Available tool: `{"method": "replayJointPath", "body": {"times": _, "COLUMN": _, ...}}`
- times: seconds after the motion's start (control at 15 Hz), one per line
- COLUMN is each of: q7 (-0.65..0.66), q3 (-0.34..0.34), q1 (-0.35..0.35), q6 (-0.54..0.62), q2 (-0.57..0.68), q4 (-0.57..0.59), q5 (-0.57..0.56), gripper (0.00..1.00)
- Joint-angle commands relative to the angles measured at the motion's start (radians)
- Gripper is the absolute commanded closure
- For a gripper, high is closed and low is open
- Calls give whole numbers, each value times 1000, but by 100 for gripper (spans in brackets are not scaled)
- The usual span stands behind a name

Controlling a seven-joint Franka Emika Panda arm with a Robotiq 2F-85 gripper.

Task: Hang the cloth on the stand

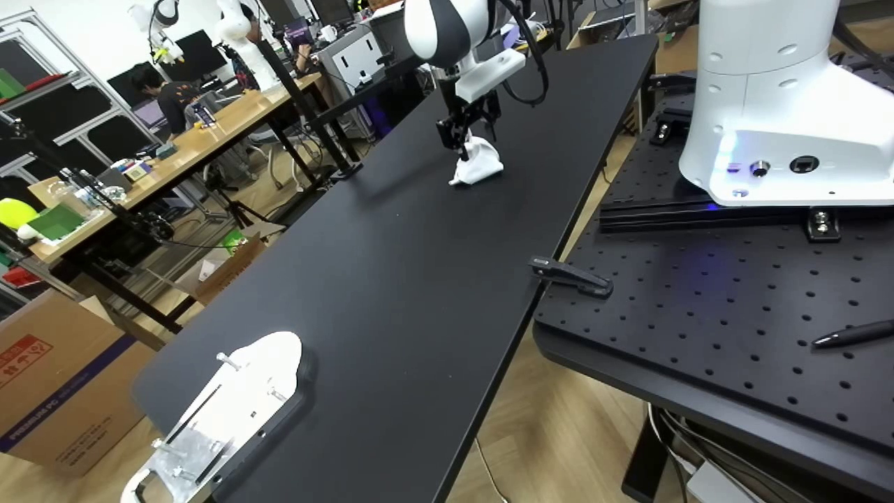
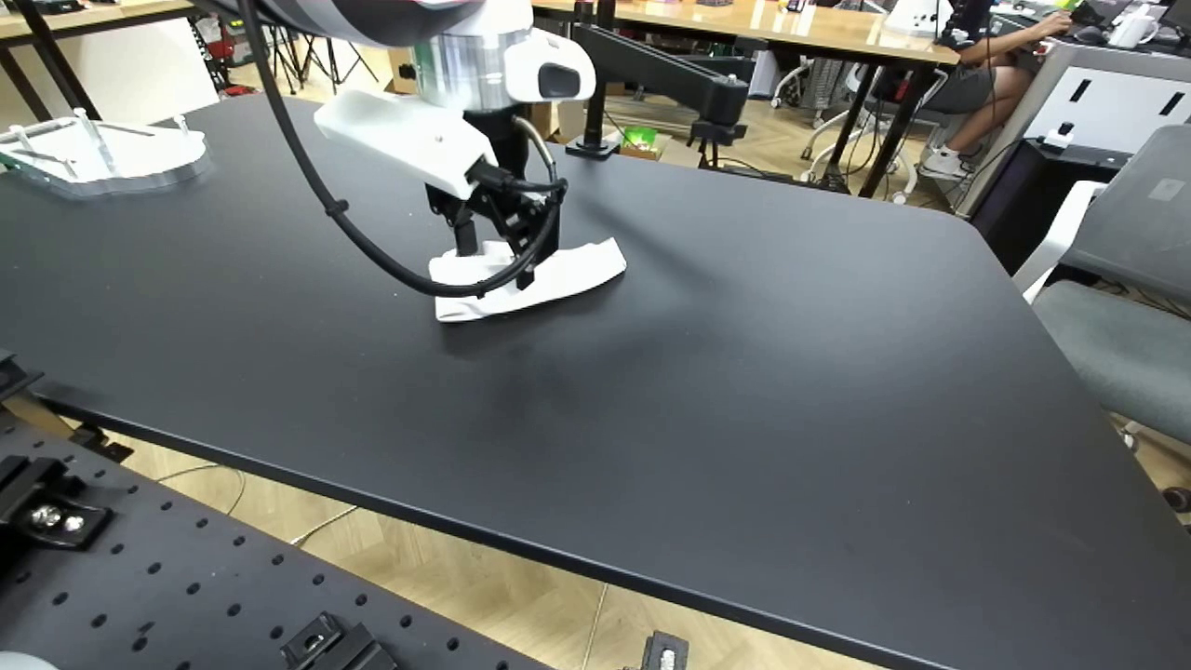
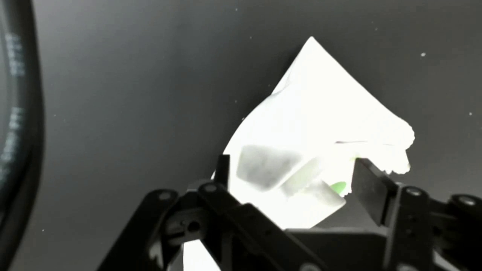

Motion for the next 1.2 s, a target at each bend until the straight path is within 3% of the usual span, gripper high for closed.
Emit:
{"method": "replayJointPath", "body": {"times": 0.0, "q7": -33, "q3": 0, "q1": -16, "q6": -6, "q2": 29, "q4": 38, "q5": 4, "gripper": 47}}
{"method": "replayJointPath", "body": {"times": 0.33, "q7": -74, "q3": 32, "q1": -42, "q6": -11, "q2": 41, "q4": 50, "q5": 15, "gripper": 83}}
{"method": "replayJointPath", "body": {"times": 0.53, "q7": -94, "q3": 64, "q1": -53, "q6": -43, "q2": -12, "q4": 27, "q5": 23, "gripper": 99}}
{"method": "replayJointPath", "body": {"times": 1.13, "q7": -24, "q3": 16, "q1": 26, "q6": -351, "q2": -354, "q4": 9, "q5": -69, "gripper": 99}}
